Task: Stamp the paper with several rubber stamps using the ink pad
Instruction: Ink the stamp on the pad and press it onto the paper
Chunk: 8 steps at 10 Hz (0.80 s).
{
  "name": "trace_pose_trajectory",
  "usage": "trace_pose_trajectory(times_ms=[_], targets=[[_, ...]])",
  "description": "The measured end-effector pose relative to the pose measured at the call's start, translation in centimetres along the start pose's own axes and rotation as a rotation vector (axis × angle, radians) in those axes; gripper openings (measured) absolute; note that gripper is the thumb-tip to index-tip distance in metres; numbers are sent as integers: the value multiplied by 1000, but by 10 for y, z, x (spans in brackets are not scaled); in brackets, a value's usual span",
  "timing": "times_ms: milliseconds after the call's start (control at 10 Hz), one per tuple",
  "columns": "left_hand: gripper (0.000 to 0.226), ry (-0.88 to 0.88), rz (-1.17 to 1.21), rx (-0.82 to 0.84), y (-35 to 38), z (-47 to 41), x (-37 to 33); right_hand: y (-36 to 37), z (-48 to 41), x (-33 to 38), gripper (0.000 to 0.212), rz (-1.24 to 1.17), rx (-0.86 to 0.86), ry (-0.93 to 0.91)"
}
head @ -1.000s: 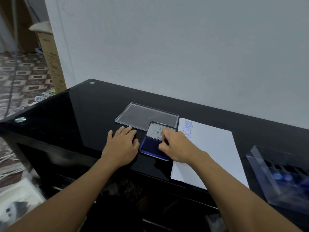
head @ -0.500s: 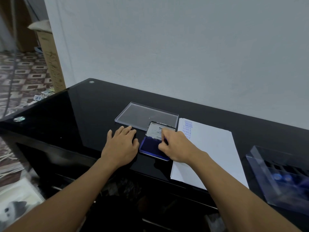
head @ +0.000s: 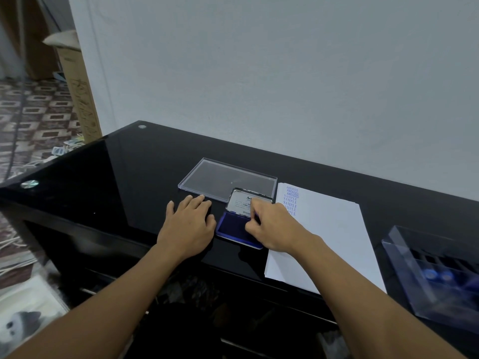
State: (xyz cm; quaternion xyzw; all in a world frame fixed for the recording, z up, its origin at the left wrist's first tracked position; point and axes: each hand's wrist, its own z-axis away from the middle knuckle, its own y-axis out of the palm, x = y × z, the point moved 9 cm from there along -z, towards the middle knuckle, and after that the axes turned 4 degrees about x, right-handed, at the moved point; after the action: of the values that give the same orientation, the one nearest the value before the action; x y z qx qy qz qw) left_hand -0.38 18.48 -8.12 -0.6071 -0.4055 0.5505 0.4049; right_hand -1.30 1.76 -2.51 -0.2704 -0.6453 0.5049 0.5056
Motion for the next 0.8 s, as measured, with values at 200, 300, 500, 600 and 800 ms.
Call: trace_pose_trajectory(times_ms=[200,300,500,600,800], targets=[[50,1,0,5,0,0,0,1,-1,0,9,1,6,3],[50,2,4,0,0,0,0,0,-1,-1,8,-6,-3,6],[49,6,9,-1,0,0,1,0,1,-1,9,-15,-6,7],[49,3,3,2,1,0,1,0,0,1,11,8,-3,11],[50,1,4,3,1,0,1,1,-1,1,10,13,-3,19]])
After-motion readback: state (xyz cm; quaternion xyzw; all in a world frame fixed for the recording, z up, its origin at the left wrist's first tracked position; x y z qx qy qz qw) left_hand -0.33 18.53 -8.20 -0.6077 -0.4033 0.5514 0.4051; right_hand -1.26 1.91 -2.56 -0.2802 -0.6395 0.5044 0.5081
